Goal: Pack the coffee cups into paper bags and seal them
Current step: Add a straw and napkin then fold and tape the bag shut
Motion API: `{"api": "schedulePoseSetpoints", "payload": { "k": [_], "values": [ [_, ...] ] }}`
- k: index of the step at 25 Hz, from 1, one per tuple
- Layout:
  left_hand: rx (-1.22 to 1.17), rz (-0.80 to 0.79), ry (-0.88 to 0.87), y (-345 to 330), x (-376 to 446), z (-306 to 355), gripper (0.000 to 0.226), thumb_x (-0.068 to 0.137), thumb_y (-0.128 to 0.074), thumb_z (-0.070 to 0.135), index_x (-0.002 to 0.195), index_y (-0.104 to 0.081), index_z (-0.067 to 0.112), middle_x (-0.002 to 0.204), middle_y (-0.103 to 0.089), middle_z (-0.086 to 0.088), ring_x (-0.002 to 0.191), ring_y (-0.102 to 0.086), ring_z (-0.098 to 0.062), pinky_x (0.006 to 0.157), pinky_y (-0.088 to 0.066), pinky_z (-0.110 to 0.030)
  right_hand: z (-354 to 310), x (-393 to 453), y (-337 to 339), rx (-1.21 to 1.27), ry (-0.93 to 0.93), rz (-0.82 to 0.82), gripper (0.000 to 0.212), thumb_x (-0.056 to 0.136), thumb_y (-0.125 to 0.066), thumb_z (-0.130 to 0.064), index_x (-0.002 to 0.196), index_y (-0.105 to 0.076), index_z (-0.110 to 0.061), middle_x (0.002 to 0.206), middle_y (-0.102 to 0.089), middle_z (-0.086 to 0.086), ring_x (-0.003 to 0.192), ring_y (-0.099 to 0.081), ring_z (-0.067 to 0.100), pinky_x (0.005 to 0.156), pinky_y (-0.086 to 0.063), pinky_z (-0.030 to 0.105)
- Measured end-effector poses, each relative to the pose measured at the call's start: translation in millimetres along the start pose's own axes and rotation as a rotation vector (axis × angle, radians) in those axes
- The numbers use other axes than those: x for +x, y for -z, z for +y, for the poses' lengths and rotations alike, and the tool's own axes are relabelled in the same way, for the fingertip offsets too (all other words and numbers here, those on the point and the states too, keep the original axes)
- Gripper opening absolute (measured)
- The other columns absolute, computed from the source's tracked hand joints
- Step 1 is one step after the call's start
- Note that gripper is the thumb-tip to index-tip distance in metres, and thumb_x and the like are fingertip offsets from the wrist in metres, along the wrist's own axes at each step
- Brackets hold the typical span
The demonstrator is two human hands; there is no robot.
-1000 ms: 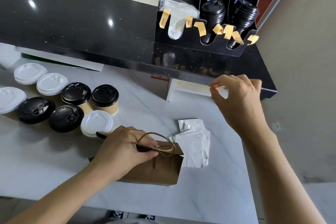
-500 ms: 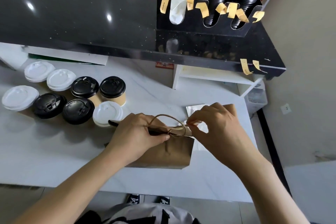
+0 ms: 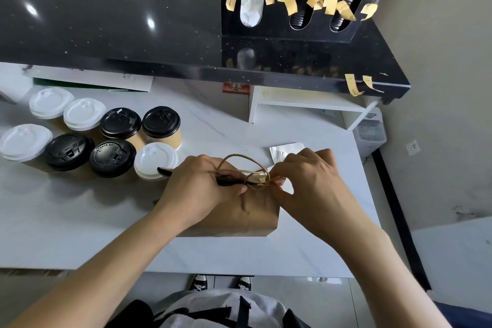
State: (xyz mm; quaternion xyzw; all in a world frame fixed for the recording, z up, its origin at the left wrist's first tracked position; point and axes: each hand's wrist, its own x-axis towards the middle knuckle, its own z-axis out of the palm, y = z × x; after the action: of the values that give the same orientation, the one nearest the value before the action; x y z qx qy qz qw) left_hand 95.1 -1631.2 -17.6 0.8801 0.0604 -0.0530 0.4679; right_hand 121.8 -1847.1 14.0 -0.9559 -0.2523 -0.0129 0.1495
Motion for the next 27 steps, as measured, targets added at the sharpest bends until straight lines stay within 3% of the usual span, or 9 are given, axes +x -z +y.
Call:
{"api": "schedulePoseSetpoints", "payload": {
  "k": [12,16,20,23,27],
  "values": [
    [0.016,-0.008,0.009,-0.1,1.3,-0.7,0.012,0.075,-0.087,0.035,0.08,-0.079,0.043,0.079,-0.074,0.021,0.079,-0.068,0.0,0.071,-0.052,-0.028,-7.0,1.7,-3.1,-0.062,-0.028,-0.041,0.019,0.083,-0.053,-0.031,0.067,-0.063,-0.026,0.069,-0.057,-0.007,0.079,-0.053,0.025,0.079,-0.035,0.04],
    [0.032,-0.018,-0.001,0.0,1.7,-2.4,0.013,0.073,-0.086,0.04,0.084,-0.079,0.043,0.084,-0.075,0.024,0.085,-0.07,0.0,0.08,-0.057,-0.036,-4.6,-1.3,-0.4,-0.066,-0.01,-0.075,0.017,0.081,-0.055,-0.04,0.078,-0.07,-0.032,0.075,-0.059,-0.011,0.082,-0.054,0.022,0.081,-0.036,0.039],
    [0.04,-0.012,-0.017,-0.4,1.3,-1.6,0.014,0.071,-0.082,0.044,0.085,-0.079,0.043,0.084,-0.075,0.023,0.086,-0.07,-0.001,0.079,-0.057,-0.037,11.3,-4.9,12.9,0.14,-0.031,-0.184,0.031,0.077,-0.057,-0.062,0.1,-0.069,-0.045,0.096,-0.059,-0.019,0.098,-0.049,0.007,0.091,-0.03,0.031],
    [0.035,-0.005,-0.008,0.2,1.1,-0.2,0.013,0.075,-0.085,0.037,0.085,-0.079,0.043,0.084,-0.075,0.022,0.085,-0.07,-0.002,0.079,-0.057,-0.037,7.9,0.2,11.3,0.175,0.003,-0.16,0.005,0.085,-0.064,-0.051,0.089,-0.065,-0.049,0.097,-0.059,-0.022,0.1,-0.048,0.007,0.094,-0.031,0.033],
    [0.003,0.0,0.006,0.7,-1.0,-0.5,0.014,0.074,-0.087,0.037,0.084,-0.079,0.042,0.082,-0.075,0.023,0.084,-0.071,-0.002,0.081,-0.057,-0.039,9.8,5.6,11.5,0.236,0.006,-0.057,0.007,0.092,-0.064,-0.039,0.087,-0.07,-0.039,0.091,-0.065,-0.022,0.093,-0.056,0.008,0.09,-0.038,0.034]
  ]
}}
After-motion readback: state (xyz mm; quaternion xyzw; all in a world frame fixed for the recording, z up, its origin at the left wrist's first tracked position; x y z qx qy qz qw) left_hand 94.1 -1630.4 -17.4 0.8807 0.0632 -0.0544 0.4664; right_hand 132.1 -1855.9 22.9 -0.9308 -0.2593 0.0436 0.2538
